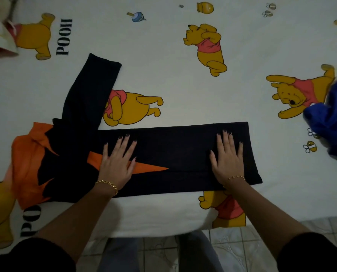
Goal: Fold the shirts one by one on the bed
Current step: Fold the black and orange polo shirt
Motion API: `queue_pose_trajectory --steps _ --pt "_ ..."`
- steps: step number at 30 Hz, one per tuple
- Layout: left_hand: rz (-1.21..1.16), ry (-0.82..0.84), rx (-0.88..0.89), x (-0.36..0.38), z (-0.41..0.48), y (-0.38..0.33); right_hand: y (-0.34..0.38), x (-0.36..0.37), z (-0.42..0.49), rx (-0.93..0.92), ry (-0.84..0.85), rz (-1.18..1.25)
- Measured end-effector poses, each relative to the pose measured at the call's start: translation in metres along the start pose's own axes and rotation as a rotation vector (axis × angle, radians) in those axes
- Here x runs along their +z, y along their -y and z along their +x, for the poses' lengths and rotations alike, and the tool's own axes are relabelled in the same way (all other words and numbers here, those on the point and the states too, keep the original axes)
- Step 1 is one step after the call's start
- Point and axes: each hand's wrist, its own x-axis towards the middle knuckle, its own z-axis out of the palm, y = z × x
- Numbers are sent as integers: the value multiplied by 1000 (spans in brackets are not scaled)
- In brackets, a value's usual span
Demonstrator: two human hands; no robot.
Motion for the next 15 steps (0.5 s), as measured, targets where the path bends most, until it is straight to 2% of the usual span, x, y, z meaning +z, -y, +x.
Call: queue_pose_trajectory --steps 5,12,15 --pt "1 -8 -51 -23 4 43 86 -16 23 -87 6 89" --pt "-153 -87 -140 -48 15 135 247 -35 73 -339 4 87" --pt "-245 -65 -68 -49 14 169 311 -38 94 -418 70 23"
